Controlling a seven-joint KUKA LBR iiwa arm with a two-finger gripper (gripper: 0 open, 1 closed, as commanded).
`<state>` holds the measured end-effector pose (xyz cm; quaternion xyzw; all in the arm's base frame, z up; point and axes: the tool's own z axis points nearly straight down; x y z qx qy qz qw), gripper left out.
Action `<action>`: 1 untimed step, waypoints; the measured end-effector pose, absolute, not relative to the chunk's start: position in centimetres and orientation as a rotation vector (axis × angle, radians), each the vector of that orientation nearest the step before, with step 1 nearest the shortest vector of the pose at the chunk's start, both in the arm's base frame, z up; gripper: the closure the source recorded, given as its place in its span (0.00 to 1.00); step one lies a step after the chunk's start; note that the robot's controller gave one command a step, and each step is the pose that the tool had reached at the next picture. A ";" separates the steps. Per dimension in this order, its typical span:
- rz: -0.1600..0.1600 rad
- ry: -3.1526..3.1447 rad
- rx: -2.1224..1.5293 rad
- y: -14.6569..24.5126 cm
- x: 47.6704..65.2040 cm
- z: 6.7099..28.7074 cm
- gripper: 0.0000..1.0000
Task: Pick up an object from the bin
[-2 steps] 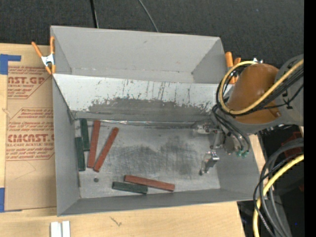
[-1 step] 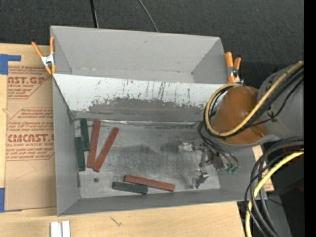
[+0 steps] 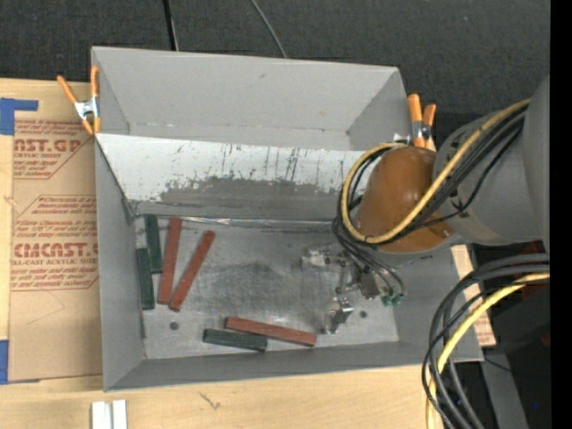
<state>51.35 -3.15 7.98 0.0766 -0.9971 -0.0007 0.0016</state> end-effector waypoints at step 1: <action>0.014 -3.160 0.362 1.3 49.8 7.8 0.00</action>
Offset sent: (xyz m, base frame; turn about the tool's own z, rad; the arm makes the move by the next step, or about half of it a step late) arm -0.0288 0.0521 0.0172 -0.0269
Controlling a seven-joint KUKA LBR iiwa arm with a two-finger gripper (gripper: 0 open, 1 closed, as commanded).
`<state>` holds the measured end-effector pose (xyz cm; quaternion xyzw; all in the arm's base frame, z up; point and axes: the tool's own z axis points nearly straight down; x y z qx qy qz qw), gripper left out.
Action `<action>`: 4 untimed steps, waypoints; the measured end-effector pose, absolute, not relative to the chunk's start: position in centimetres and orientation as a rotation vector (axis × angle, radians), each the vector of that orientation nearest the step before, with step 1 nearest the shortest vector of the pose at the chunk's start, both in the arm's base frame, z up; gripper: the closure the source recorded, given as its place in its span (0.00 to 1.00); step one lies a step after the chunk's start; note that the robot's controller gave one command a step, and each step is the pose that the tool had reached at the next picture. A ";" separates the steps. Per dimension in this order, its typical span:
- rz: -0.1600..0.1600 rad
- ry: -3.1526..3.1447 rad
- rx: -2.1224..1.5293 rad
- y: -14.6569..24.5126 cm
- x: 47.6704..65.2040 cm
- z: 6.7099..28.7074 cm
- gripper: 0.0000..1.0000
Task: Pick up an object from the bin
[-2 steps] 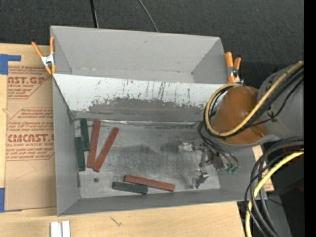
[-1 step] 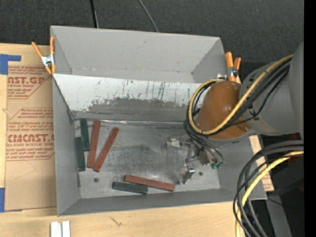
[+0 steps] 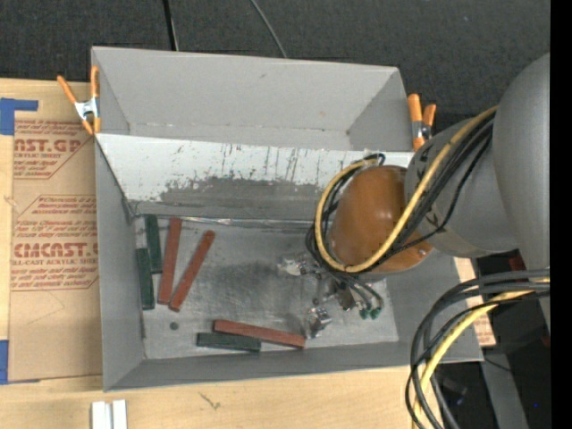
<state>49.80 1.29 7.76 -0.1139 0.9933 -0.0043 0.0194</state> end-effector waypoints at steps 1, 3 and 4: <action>-0.001 3.115 -0.293 2.0 48.8 9.3 0.00; 0.000 3.141 0.079 6.2 48.6 8.8 1.00; 0.000 3.133 -0.221 5.7 49.6 14.7 1.00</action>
Offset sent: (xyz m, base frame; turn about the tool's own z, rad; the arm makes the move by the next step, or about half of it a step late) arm -0.0117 0.0486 0.0108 0.2803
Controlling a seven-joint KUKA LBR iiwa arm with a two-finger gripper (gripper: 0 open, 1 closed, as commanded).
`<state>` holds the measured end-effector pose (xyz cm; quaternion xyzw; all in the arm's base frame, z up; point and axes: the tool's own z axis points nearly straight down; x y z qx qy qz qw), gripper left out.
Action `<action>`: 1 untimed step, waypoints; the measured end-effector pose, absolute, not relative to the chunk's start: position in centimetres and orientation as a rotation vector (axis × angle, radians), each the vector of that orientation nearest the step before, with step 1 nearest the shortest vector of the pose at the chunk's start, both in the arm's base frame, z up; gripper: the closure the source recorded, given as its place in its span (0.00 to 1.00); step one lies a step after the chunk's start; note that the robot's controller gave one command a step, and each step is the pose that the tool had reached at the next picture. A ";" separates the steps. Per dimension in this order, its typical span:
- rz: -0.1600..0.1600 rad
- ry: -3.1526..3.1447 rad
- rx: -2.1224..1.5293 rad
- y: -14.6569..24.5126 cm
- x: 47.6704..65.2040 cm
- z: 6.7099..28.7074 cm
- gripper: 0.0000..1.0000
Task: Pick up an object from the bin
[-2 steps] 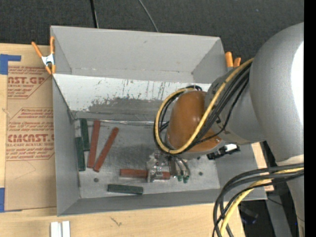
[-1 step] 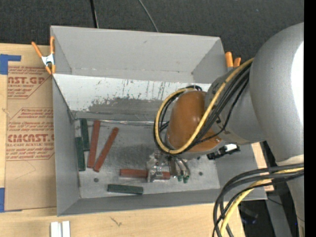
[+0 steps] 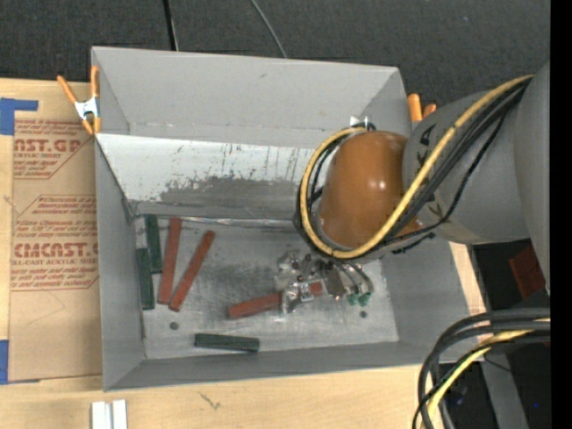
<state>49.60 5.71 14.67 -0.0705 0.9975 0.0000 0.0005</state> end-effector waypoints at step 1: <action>0.000 3.133 -0.221 5.7 49.6 14.7 1.00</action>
Offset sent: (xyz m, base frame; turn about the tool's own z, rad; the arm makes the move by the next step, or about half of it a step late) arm -0.0115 -0.0028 0.0680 -0.0144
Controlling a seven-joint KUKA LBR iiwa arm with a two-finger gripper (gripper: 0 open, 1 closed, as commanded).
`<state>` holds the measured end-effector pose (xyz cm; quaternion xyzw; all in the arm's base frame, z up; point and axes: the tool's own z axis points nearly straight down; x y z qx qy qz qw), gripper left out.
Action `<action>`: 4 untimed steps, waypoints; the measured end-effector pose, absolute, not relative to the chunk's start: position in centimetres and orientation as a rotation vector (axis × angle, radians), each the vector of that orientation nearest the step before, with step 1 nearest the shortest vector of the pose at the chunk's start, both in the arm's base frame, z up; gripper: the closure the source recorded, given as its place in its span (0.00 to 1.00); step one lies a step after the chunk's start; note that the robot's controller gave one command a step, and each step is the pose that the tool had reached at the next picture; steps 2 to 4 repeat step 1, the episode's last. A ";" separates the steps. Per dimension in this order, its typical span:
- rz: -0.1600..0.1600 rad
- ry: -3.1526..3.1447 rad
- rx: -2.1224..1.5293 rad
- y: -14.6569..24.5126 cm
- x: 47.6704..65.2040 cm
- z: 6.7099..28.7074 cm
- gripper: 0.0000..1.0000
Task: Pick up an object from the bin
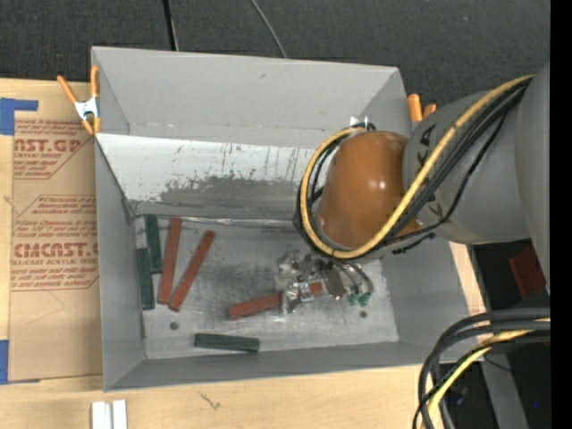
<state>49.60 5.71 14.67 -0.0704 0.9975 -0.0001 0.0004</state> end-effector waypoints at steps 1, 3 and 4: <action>0.000 3.131 -0.244 5.5 48.5 21.4 1.00; 0.000 3.131 -0.244 5.5 48.5 21.4 1.00; 0.000 3.131 -0.244 5.5 48.5 21.4 1.00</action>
Offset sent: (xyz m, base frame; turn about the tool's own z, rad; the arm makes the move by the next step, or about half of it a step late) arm 0.0000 0.0000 0.0000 0.0000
